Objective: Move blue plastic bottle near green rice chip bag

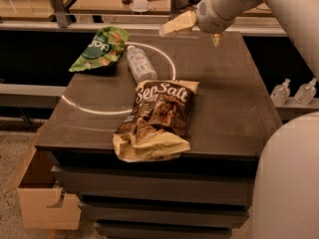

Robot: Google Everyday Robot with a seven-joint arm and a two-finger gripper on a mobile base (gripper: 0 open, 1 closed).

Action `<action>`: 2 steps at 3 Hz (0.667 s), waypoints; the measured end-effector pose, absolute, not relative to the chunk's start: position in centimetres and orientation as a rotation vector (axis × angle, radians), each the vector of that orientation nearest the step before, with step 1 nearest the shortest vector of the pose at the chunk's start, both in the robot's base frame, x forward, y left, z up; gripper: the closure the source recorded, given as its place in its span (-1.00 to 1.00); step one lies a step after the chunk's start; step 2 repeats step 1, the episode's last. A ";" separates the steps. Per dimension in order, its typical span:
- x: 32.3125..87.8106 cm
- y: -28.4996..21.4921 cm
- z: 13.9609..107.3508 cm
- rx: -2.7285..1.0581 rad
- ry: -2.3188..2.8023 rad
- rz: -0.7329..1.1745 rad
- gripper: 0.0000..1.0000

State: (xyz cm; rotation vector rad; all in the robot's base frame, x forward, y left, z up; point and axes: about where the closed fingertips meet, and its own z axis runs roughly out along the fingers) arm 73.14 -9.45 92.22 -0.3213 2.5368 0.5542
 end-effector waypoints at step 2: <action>73.0 -8.7 91.8 -0.351 2.545 0.557 -1.00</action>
Offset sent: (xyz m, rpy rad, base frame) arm 0.0000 0.0000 0.0000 0.0000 0.0000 0.0000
